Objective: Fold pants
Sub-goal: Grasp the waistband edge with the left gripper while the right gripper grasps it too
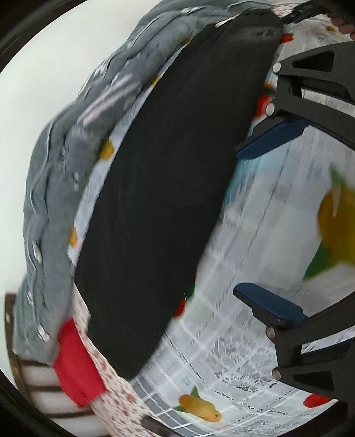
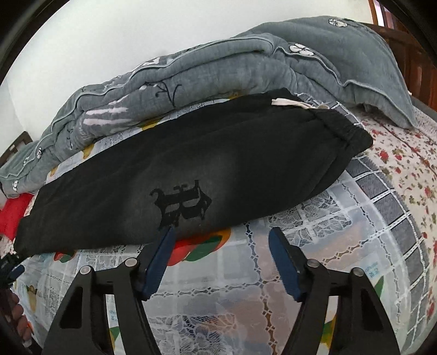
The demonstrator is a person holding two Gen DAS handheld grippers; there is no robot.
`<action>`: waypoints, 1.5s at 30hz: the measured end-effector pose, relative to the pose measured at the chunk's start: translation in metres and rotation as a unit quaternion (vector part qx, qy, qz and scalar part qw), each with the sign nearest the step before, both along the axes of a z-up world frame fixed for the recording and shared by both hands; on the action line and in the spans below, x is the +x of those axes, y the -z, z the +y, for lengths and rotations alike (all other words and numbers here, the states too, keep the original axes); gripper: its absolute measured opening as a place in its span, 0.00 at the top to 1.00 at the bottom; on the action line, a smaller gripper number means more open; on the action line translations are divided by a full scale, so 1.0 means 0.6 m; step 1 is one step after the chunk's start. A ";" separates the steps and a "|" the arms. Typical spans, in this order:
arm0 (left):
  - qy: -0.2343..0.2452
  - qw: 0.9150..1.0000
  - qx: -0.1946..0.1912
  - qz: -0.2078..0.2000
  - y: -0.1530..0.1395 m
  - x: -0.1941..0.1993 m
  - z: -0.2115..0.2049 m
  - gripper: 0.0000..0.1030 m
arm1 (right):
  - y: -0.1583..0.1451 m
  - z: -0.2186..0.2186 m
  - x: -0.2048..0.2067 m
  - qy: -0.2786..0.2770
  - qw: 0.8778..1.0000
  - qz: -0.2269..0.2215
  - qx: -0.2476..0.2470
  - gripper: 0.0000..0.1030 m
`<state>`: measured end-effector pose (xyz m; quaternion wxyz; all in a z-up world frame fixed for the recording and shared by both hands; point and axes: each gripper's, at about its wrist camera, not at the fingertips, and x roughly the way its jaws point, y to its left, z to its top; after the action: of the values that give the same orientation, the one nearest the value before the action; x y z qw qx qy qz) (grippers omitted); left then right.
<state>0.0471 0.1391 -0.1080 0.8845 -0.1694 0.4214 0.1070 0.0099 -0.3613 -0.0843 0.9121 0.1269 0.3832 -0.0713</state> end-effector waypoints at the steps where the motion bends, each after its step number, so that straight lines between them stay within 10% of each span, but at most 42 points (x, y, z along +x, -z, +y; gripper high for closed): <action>1: -0.009 1.000 -0.002 0.004 0.009 0.003 0.015 0.23 | 0.004 -0.005 0.000 0.011 1.000 0.004 -0.005 0.46; 6: -0.030 0.999 -0.009 -0.010 0.018 0.010 0.055 0.25 | 0.030 -0.044 0.009 0.038 0.999 0.016 0.035 0.56; 15: -0.042 0.991 -0.124 -0.040 0.019 0.047 0.100 0.25 | 0.046 -0.072 0.081 0.013 0.990 0.011 0.140 0.43; 18: -0.070 0.987 -0.139 -0.029 0.016 0.063 0.124 0.46 | 0.045 -0.077 0.110 0.021 0.991 0.023 0.132 0.66; 21: -0.102 0.989 -0.111 0.003 0.020 0.075 0.143 0.92 | 0.052 -0.084 0.120 0.020 0.989 0.016 0.146 0.81; 34: -0.027 0.995 0.000 -0.095 -0.163 0.146 0.118 0.93 | -0.100 -0.041 0.161 -0.029 0.995 -0.072 0.069 0.86; 45: -0.022 0.993 0.067 -0.093 -0.147 0.343 0.063 0.92 | -0.087 -0.055 0.347 -0.034 0.996 -0.057 0.059 0.86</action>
<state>0.2528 0.1767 -0.0201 0.9267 -0.1281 0.3250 0.1383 0.2183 -0.3945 -0.0320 0.9254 0.1708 0.3383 -0.0102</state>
